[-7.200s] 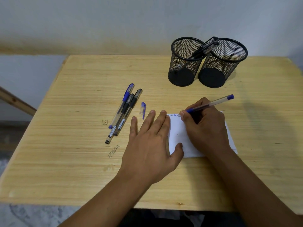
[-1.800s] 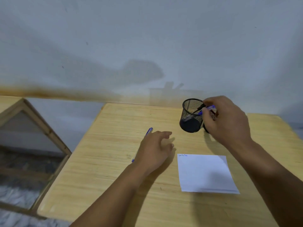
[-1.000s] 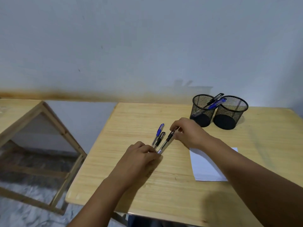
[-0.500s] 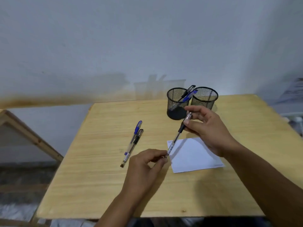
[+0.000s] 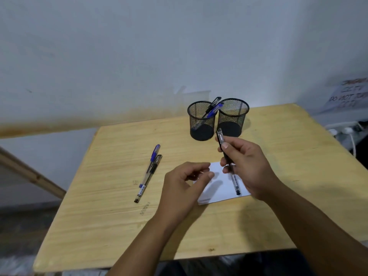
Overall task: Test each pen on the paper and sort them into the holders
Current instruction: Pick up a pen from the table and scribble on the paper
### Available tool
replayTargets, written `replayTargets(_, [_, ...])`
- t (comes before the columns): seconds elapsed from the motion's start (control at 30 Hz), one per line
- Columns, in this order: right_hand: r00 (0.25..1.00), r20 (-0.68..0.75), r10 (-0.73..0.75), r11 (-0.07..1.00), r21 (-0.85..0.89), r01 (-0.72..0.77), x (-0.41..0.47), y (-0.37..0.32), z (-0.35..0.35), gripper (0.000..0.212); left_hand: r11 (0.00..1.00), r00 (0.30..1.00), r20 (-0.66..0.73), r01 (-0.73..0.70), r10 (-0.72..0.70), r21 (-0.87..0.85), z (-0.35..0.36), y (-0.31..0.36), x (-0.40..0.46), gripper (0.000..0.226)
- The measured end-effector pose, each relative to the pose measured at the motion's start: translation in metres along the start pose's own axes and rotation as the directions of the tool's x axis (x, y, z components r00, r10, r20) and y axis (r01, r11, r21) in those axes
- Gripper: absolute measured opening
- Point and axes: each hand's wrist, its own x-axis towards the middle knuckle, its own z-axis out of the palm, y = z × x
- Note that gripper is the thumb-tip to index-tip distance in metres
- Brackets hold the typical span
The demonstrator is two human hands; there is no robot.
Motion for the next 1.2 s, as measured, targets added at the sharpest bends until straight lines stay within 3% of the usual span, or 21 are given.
replayTargets(0.1, [1.0,-0.024,0.0,0.995,-0.099,-0.003,-0.008,0.007,0.001,0.019,0.998,0.998,-0.004,0.066,-0.066,-0.017,-0.001,0.002,0.015,0.022])
replayTargets(0.3, [0.998,-0.032,0.051,0.992,-0.113,-0.054,-0.023,0.009,0.008,0.015,0.977,0.985,0.016,0.172,-0.172,-0.123,0.005,0.01,0.036,0.018])
replayTargets(0.63, [0.995,-0.065,0.072,0.963,-0.256,-0.086,-0.028,0.015,0.012,0.031,0.958,0.962,0.092,0.267,-0.258,-0.105,0.005,0.001,0.036,0.012])
replayTargets(0.83, [0.981,-0.056,0.188,0.969,-0.154,-0.194,-0.03,0.026,0.009,0.021,0.951,0.958,-0.108,0.244,-0.267,-0.188,-0.01,-0.004,0.049,0.014])
replayTargets(0.9, [0.972,-0.082,0.222,0.97,-0.085,-0.228,-0.031,0.029,0.005,0.015,0.963,0.95,-0.173,0.243,-0.261,-0.12,-0.021,-0.009,0.055,0.017])
replayTargets(1.0, [0.968,-0.097,0.23,0.97,-0.054,-0.236,-0.031,0.033,-0.001,0.024,0.952,0.95,-0.163,0.287,-0.268,0.104,-0.033,-0.022,0.06,0.025])
replayTargets(1.2, [0.98,-0.112,0.165,0.985,-0.038,-0.171,-0.038,0.031,-0.007,0.021,0.815,0.947,-0.145,0.322,-0.288,0.483,-0.033,-0.042,0.061,0.036])
